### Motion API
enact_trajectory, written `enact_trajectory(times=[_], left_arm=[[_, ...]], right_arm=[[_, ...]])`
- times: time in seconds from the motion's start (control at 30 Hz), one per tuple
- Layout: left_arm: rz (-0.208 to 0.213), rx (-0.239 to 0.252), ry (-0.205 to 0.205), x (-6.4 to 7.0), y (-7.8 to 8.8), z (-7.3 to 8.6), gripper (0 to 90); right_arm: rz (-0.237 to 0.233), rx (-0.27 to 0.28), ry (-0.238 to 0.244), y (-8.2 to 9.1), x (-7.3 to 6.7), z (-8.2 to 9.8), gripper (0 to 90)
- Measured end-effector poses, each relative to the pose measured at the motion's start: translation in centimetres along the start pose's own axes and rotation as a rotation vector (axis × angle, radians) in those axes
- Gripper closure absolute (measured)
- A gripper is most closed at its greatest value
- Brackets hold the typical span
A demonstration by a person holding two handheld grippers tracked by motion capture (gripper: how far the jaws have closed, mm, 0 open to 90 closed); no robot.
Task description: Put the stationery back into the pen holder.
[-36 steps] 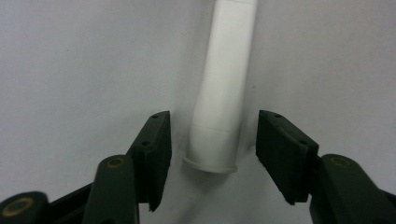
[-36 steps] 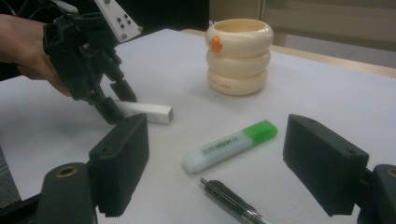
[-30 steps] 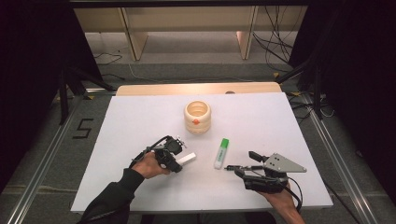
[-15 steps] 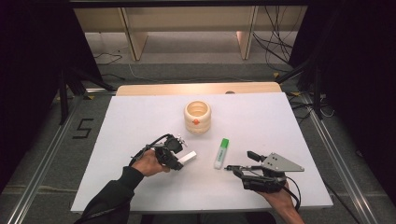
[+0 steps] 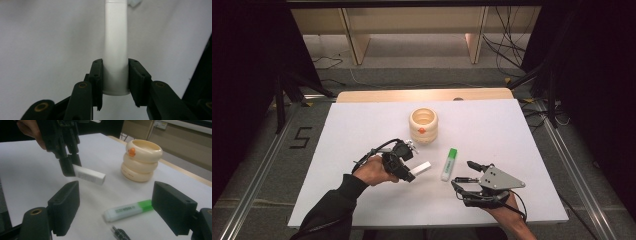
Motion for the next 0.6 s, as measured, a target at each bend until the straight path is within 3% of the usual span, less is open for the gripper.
enact_trajectory(times=[0.33, 0.6], left_arm=[[0.017, -0.005, -0.039, 1.5, 0.7, -1.1, 66.5], [0.019, -0.011, -0.061, 1.9, 1.2, -2.1, 66.5]], right_arm=[[-0.006, -0.040, 0.176, -1.2, -1.2, -0.5, 24.4], [-0.005, -0.073, 0.315, -3.0, -1.8, -1.1, 24.8]])
Point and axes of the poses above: each handheld gripper's, and its own axes: y roughly backward along the jaws, z roughly out of its underside, x roughly to its right, the point moved 10 cm from there along -y, roughly forward along the jaws, and after that the axes turned 11 degrees about y, right-handed, at the moved point
